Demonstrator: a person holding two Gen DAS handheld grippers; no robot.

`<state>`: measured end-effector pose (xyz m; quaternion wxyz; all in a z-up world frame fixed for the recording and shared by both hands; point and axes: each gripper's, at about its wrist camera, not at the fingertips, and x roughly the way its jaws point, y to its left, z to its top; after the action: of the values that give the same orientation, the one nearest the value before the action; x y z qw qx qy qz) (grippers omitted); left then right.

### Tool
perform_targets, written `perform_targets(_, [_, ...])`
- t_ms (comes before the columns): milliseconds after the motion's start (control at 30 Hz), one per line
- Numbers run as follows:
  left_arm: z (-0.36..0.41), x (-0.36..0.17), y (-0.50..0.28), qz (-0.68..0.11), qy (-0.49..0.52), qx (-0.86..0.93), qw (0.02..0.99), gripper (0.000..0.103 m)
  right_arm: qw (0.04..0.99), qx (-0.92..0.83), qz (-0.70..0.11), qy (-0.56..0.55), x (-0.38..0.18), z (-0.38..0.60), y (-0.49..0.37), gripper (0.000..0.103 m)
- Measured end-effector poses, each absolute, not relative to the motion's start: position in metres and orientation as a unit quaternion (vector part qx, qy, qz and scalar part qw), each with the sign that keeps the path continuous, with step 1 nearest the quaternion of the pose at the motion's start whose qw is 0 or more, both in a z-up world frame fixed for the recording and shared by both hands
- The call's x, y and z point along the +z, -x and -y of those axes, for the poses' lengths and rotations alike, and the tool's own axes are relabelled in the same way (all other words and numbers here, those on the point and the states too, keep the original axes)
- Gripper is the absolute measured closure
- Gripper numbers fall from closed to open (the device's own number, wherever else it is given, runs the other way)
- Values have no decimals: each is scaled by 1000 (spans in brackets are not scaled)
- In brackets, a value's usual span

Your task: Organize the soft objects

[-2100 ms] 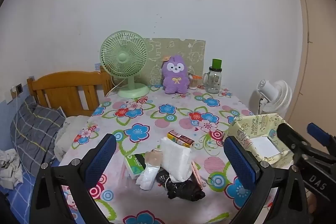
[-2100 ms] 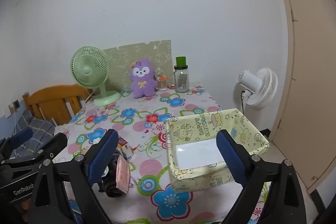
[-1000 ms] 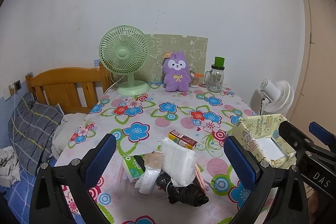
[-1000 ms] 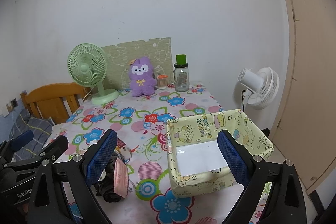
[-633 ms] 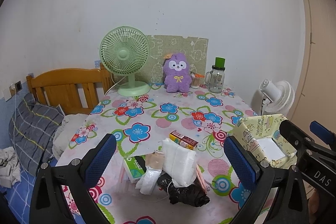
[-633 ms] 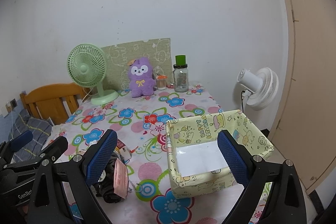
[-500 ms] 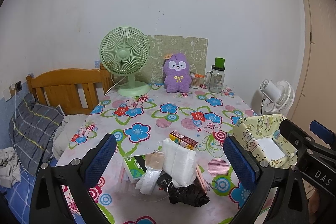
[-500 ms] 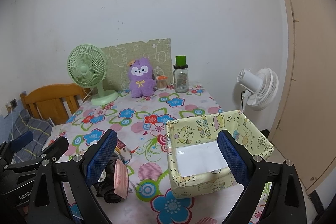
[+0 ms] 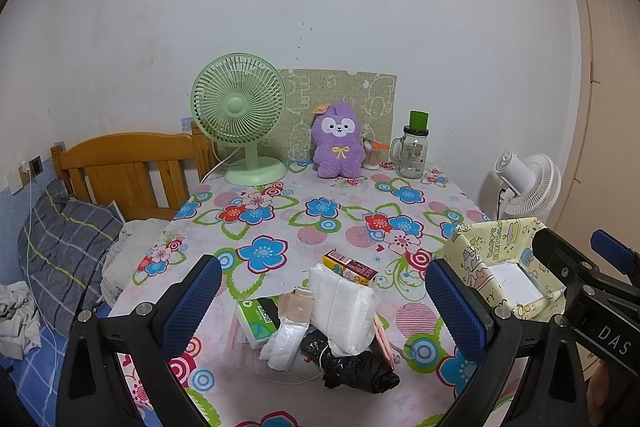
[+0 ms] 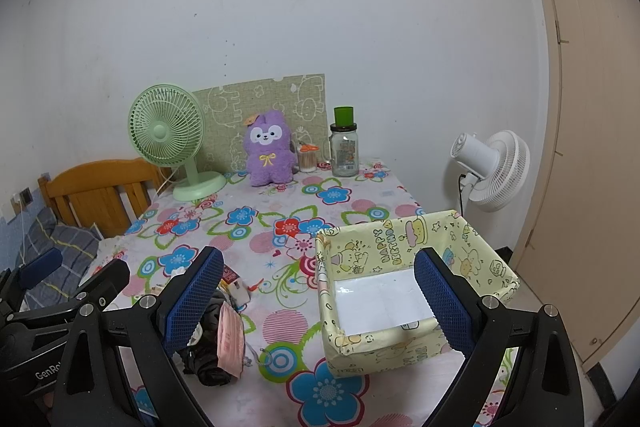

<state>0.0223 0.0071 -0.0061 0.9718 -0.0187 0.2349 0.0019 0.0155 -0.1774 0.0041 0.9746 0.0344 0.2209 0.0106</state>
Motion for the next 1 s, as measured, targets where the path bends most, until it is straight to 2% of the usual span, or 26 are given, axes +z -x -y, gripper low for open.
perform_targets(1000, [-11,-2,-21,-232,16,1,972,1,975,10,-220,-35,4,177,-13,5])
